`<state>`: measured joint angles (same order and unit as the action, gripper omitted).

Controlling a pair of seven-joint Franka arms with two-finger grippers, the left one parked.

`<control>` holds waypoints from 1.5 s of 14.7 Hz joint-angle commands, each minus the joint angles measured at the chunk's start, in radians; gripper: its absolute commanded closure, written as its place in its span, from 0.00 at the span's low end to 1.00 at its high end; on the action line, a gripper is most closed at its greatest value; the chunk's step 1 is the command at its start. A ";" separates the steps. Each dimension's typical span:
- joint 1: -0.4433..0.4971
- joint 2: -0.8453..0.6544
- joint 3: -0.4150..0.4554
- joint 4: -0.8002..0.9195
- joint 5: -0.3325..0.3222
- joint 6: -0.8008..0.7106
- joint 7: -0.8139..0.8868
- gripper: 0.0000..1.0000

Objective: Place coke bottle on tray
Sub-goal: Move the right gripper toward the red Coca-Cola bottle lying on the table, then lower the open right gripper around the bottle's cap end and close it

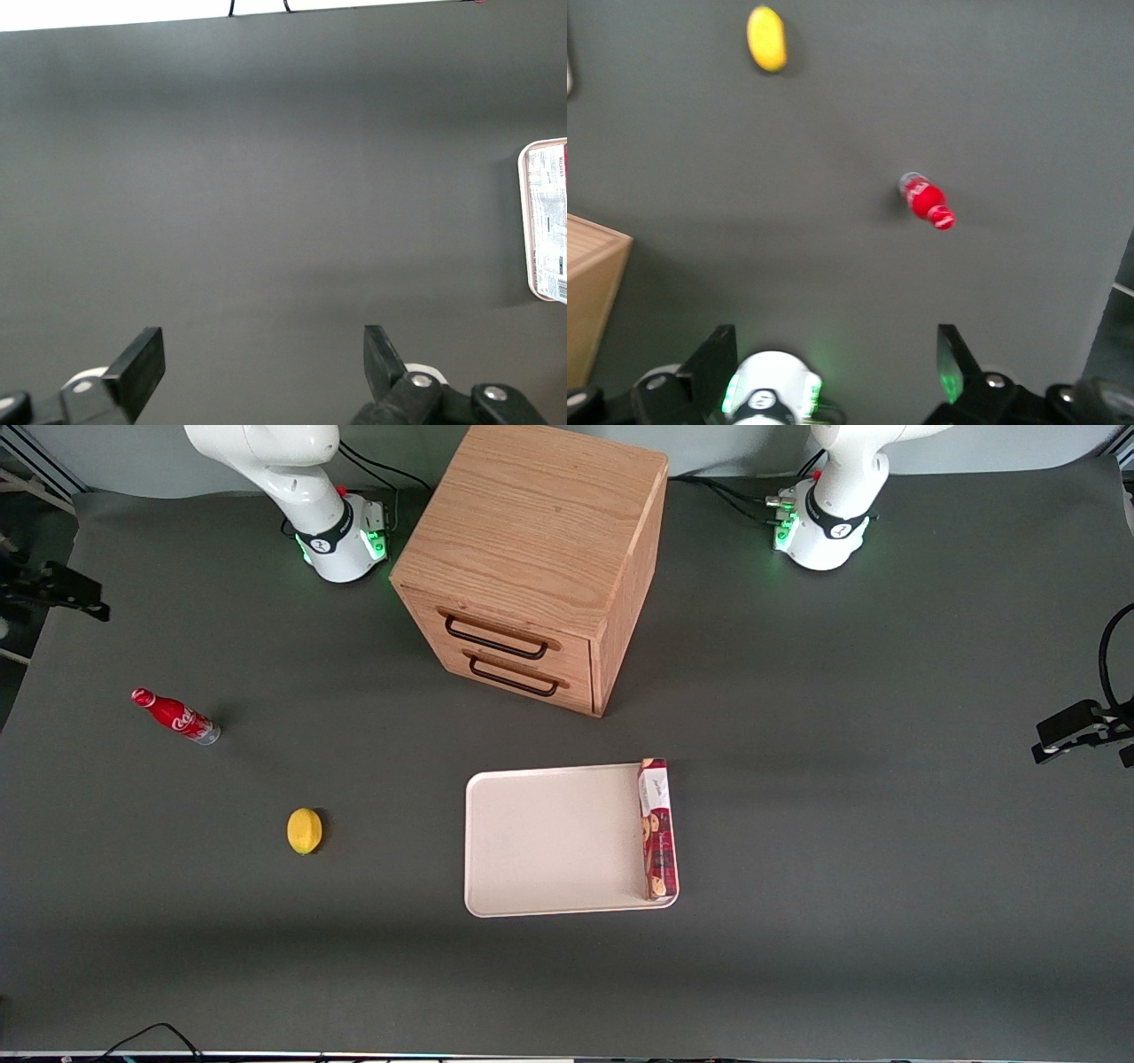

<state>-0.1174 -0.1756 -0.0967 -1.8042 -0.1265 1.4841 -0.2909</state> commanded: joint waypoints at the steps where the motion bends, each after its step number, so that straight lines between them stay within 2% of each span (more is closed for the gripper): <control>1: 0.005 -0.005 -0.102 -0.217 -0.036 0.210 -0.114 0.00; 3: 0.004 -0.001 -0.147 -0.364 -0.042 0.411 -0.123 0.00; 4: 0.004 0.010 -0.164 -0.421 -0.065 0.506 -0.129 0.00; 9: -0.015 0.088 -0.224 -0.563 -0.071 0.780 -0.180 0.00; 14: -0.016 0.111 -0.264 -0.612 -0.071 0.869 -0.201 0.03; 16: -0.016 0.116 -0.265 -0.613 -0.071 0.871 -0.201 0.11; 19: -0.018 0.116 -0.265 -0.612 -0.071 0.872 -0.231 0.38; 22: -0.018 0.116 -0.265 -0.612 -0.071 0.880 -0.232 0.60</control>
<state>-0.1281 -0.0592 -0.3589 -2.4105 -0.1814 2.3408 -0.4968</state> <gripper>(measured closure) 0.463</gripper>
